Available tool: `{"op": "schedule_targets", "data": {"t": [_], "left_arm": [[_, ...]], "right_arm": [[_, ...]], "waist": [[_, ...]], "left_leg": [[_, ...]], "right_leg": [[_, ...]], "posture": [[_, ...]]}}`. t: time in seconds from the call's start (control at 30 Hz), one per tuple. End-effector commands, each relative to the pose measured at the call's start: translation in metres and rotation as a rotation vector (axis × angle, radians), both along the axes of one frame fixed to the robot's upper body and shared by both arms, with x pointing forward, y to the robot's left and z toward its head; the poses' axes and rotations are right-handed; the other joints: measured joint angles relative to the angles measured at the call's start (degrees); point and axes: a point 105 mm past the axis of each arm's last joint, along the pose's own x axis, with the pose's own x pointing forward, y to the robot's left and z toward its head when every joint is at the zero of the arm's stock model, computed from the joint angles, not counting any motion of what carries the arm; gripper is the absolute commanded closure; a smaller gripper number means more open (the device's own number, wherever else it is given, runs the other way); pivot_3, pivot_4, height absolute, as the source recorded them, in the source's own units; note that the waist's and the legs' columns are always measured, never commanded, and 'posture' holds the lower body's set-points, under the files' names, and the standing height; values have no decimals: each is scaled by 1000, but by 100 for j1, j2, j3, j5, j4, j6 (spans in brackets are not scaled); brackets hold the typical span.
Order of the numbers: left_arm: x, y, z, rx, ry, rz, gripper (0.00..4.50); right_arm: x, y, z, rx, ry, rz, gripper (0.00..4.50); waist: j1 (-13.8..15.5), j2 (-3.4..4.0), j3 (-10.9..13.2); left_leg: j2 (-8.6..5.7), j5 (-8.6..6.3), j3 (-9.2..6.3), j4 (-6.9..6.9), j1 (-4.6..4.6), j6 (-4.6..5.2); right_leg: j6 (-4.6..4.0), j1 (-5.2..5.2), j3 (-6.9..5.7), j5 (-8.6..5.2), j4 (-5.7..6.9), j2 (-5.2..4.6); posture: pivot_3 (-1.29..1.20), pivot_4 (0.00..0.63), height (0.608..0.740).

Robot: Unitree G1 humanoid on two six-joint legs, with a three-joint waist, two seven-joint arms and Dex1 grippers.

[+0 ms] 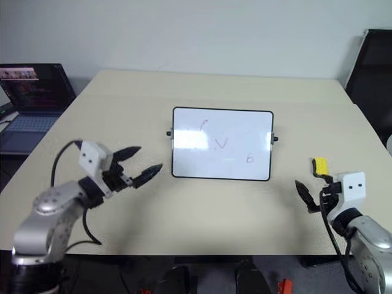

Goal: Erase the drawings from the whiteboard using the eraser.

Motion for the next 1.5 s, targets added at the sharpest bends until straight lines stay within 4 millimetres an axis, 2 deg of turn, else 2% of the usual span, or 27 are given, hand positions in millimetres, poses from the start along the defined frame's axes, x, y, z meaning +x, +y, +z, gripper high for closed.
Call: {"op": "schedule_targets", "data": {"t": [0.03,0.2,0.37,0.53,0.67,0.77,0.87,1.17,1.5], "left_arm": [[3,-17,20,16,-3,-156,29],[8,-39,45,53,-21,-308,29],[-1,-78,49,127,-40,-534,29],[3,-100,51,150,-89,-632,29],[6,-113,50,165,-137,-663,29],[3,-118,43,166,-145,-667,29],[1,-118,38,159,-141,-657,29],[-2,-112,35,147,-141,-622,29],[-1,-112,32,144,-139,-597,29]], "right_arm": [[-2,-6,24,-12,-83,-98,0],[16,-10,21,31,-58,-230,0],[33,-29,16,100,-16,-357,0],[47,-41,8,103,47,-378,0],[64,-51,5,22,69,-365,0],[77,-58,1,-2,77,-368,0],[88,-55,-3,42,93,-334,0],[116,-69,-16,43,146,-360,0],[119,-82,-33,23,186,-398,0]], "waist": [[1,0,0],[-16,0,1],[-8,1,2],[8,3,2],[4,4,3],[-23,5,3],[-35,12,7],[-15,14,9],[-16,17,10]], "left_leg": [[0,0,-1,-3,-3,0],[1,1,-15,-6,-16,1],[0,1,-21,-9,-17,1],[1,1,-28,-10,-18,2],[-1,2,-29,-9,-18,3],[0,2,-29,-10,-16,3],[1,2,-32,-11,-13,3],[0,3,-37,-7,-15,4],[-1,3,-44,-7,-15,4]], "right_leg": [[0,-2,-3,0,-1,0],[0,-8,-16,0,-1,3],[1,-4,-19,0,2,5],[3,1,-26,-2,3,6],[6,5,-26,-3,3,6],[7,6,-25,-2,3,8],[31,6,-25,11,9,11],[39,11,-28,13,9,11],[42,13,-33,16,9,11]], "posture": [[0,150,740],[0,150,740],[0,150,740],[0,150,740],[0,150,740],[0,150,740],[0,150,740],[0,150,740],[0,150,740]]}}
